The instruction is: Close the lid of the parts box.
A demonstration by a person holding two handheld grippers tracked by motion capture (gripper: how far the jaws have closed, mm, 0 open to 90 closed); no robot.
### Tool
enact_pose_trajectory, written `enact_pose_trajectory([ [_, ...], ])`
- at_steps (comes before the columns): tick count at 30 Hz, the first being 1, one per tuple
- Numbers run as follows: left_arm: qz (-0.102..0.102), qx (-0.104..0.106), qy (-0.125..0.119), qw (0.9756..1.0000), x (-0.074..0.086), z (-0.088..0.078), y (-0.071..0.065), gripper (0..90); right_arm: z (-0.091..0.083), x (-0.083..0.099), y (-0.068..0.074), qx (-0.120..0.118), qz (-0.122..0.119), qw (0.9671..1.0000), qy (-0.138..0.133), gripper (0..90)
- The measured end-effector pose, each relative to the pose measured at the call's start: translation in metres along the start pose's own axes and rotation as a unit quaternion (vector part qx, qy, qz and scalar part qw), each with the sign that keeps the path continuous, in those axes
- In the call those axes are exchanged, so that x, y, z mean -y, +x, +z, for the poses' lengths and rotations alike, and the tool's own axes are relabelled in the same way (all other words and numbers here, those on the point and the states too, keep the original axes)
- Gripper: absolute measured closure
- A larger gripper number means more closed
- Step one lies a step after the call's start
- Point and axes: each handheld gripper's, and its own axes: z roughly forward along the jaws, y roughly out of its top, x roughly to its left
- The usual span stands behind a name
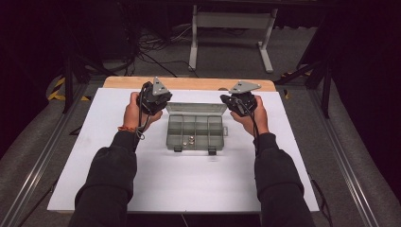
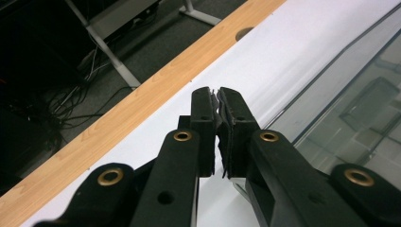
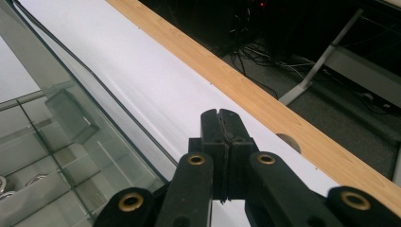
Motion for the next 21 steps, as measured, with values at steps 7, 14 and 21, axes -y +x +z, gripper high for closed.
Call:
enact_pose_trajectory([
  [7,0.005,0.001,0.001,1.0000,0.002,-0.003,-0.003,87.1,-0.004,-0.001,0.004,-0.006,-0.006,1.0000,0.003,90.0],
  [14,0.010,0.006,0.001,0.9999,0.007,-0.007,-0.005,87.6,-0.007,0.001,0.008,-0.015,-0.007,0.9999,-0.002,90.0],
  [21,0.017,0.011,0.002,0.9998,0.015,-0.008,-0.010,88.3,-0.011,0.007,0.012,-0.032,-0.005,0.9995,-0.008,90.0],
])
